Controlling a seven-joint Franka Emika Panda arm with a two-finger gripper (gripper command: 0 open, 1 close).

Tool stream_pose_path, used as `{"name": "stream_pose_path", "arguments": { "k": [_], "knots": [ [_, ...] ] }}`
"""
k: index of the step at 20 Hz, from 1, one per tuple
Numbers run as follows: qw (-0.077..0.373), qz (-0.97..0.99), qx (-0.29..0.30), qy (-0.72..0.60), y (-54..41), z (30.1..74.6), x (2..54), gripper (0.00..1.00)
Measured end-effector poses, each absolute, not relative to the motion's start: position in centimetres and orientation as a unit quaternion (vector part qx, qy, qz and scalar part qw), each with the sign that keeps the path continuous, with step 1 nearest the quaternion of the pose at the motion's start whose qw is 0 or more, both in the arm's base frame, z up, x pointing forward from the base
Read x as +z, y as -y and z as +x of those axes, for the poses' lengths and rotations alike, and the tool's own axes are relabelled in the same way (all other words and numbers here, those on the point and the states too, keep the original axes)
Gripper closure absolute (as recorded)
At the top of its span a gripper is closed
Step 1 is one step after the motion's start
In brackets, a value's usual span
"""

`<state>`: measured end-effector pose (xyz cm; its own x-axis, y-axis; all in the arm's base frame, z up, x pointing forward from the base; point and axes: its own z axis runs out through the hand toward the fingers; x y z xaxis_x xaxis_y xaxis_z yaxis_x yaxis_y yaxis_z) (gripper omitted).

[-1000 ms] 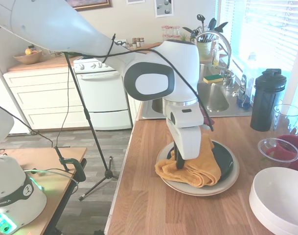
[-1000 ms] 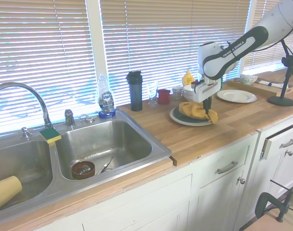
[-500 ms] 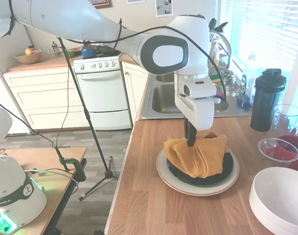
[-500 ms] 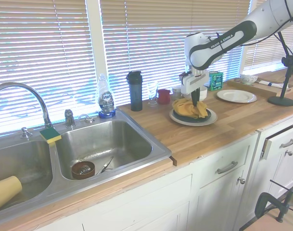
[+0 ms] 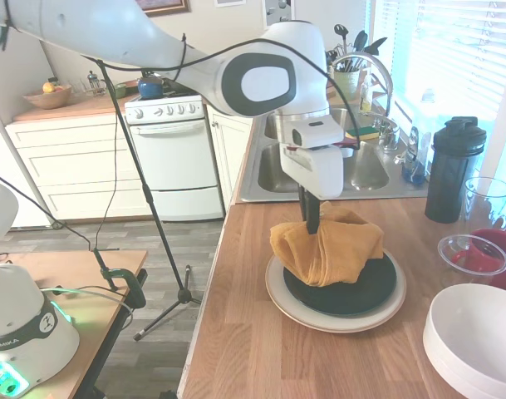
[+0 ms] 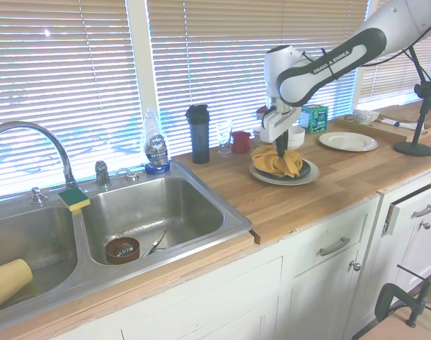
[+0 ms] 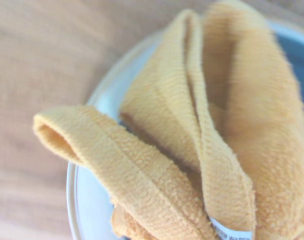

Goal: Wipe the blue plate in counterclockwise motion

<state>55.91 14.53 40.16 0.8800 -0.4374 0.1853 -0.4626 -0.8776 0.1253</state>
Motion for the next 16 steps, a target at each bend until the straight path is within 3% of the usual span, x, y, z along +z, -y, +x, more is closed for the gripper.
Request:
{"name": "stream_pose_path", "arguments": {
  "k": [7,16],
  "knots": [
    [0.079,0.966,0.087,0.232,-12.1,51.2,38.4,1.0],
    [0.067,0.959,0.046,0.272,-6.6,53.1,35.7,1.0]
  ]
}}
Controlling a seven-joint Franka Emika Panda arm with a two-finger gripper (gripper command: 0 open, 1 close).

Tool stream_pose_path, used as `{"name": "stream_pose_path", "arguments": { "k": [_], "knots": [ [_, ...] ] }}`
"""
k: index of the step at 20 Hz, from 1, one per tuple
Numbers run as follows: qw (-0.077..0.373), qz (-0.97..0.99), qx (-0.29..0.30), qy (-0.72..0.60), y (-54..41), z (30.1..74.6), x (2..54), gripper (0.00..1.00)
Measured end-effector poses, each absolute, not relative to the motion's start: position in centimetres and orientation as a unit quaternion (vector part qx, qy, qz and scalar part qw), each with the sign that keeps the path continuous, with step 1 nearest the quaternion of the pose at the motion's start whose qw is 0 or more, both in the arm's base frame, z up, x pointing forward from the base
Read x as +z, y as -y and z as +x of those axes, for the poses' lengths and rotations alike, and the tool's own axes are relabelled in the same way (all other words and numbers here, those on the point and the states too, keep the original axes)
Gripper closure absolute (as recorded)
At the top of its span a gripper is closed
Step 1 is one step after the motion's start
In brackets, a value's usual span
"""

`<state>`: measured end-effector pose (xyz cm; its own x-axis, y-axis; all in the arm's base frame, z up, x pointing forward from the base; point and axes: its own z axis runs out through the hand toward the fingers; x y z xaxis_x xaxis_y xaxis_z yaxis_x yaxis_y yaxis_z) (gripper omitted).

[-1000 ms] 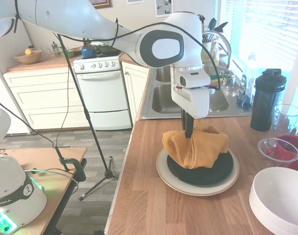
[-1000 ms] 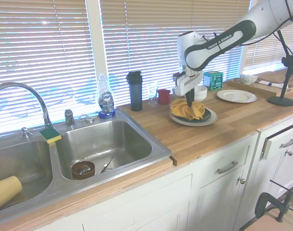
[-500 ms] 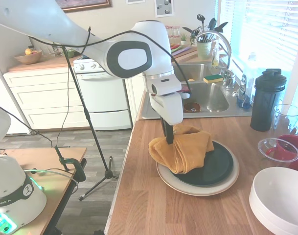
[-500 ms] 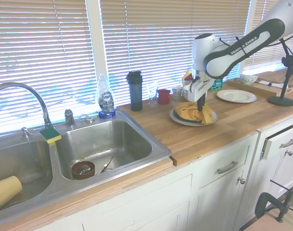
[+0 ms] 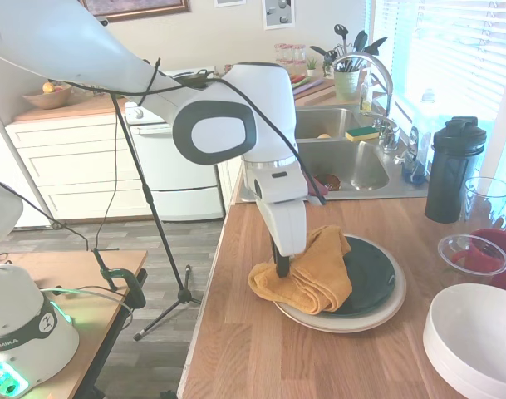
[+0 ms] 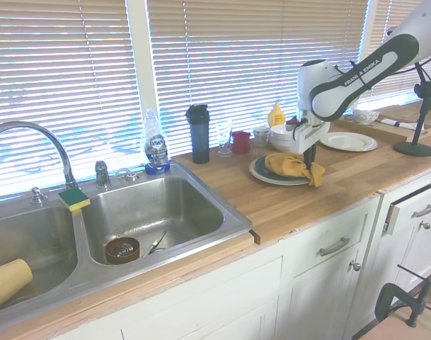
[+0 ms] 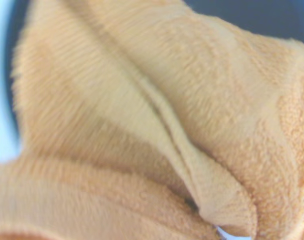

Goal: Wipe the blue plate in counterclockwise motion

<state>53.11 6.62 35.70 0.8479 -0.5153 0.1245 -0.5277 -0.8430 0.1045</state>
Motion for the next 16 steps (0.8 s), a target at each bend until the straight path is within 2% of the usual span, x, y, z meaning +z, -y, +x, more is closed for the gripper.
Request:
{"name": "stream_pose_path", "arguments": {
  "k": [9,16],
  "knots": [
    [0.078,0.956,0.03,0.281,-8.3,59.2,38.4,1.0],
    [0.08,0.96,0.045,0.266,-13.2,59.3,41.5,1.0]
  ]
}}
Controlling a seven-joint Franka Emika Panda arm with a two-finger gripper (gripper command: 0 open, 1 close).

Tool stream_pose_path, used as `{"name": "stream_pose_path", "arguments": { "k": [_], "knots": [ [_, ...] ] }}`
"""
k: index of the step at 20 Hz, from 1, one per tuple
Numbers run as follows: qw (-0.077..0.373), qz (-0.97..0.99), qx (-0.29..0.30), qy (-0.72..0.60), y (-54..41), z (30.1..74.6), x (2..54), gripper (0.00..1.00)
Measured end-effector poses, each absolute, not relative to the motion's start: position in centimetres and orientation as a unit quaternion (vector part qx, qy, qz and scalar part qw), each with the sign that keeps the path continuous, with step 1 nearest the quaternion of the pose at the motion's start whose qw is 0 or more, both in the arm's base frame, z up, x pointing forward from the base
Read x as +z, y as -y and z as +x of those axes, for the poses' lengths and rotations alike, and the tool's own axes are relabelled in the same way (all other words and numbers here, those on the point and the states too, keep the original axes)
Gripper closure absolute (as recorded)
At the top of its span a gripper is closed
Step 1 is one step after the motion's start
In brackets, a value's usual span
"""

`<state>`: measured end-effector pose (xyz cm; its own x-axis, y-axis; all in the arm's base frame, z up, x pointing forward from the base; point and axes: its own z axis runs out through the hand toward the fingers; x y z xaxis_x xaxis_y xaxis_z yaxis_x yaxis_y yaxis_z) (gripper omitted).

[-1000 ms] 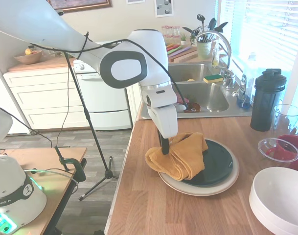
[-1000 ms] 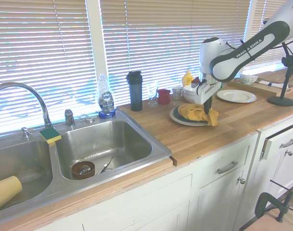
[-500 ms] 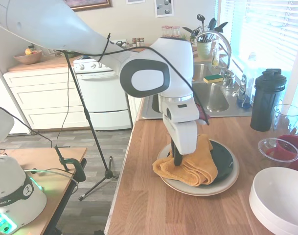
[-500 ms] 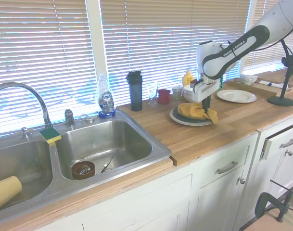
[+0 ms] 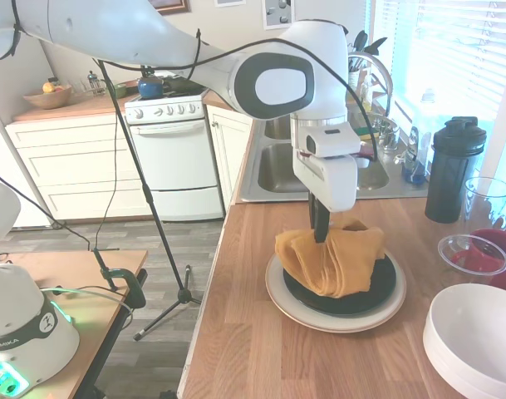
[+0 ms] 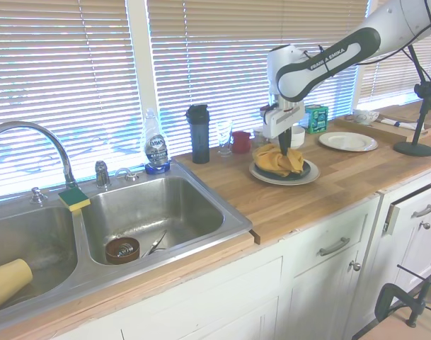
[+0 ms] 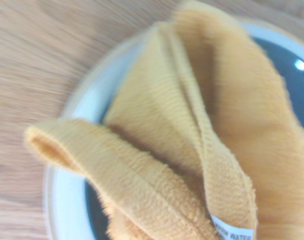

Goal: Wipe the blue plate in counterclockwise motion

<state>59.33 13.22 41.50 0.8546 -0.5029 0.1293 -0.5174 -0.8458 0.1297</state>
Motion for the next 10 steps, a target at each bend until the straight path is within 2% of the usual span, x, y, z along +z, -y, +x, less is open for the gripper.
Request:
{"name": "stream_pose_path", "arguments": {
  "k": [10],
  "knots": [
    [0.07,0.958,0.081,0.267,-13.6,55.9,52.0,1.0]
  ]
}}
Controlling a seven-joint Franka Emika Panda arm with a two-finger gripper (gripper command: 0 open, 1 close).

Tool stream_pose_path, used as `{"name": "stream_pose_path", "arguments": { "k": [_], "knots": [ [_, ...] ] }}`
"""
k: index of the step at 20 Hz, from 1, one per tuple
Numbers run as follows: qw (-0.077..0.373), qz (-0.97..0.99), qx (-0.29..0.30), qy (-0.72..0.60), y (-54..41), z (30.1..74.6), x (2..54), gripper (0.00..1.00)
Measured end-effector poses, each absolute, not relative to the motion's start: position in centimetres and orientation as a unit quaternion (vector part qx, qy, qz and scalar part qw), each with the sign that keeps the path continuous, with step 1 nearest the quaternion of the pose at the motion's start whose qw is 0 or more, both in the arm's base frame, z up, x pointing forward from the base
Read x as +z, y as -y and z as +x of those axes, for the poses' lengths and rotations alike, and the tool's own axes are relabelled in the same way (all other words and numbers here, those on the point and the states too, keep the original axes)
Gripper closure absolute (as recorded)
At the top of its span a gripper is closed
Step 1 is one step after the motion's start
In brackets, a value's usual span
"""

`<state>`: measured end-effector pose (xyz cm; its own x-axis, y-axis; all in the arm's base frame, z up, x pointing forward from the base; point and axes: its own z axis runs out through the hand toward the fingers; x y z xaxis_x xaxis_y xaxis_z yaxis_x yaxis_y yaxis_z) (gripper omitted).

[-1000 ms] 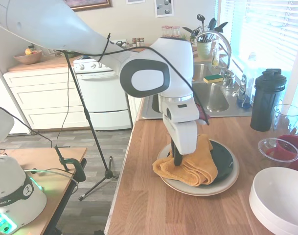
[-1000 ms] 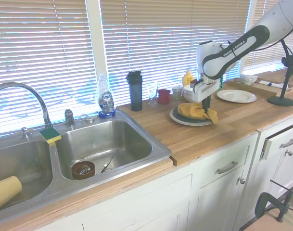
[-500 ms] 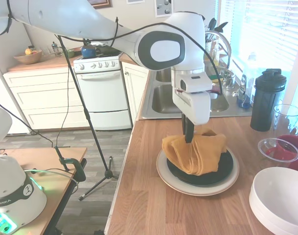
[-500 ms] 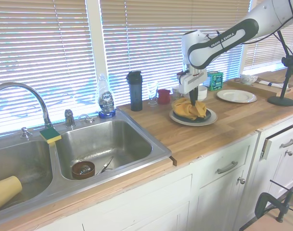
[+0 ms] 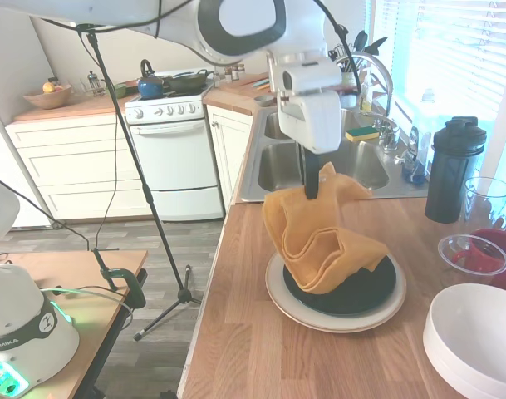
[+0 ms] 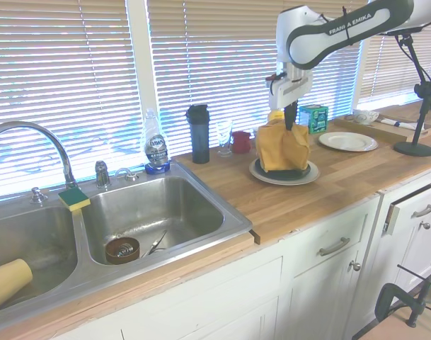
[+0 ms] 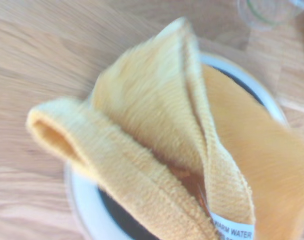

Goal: Wipe the blue plate in counterclockwise motion

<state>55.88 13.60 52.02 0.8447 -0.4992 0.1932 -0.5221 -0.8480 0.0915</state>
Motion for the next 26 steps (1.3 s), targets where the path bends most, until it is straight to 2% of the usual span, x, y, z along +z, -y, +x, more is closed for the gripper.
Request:
{"name": "stream_pose_path", "arguments": {
  "k": [17,22,26],
  "knots": [
    [0.068,0.97,0.093,0.212,-25.0,54.9,63.8,1.0],
    [0.083,0.971,0.105,0.199,-29.7,54.6,64.1,1.0],
    [0.094,0.97,0.105,0.199,-31.9,56.6,62.4,1.0]
  ]
}}
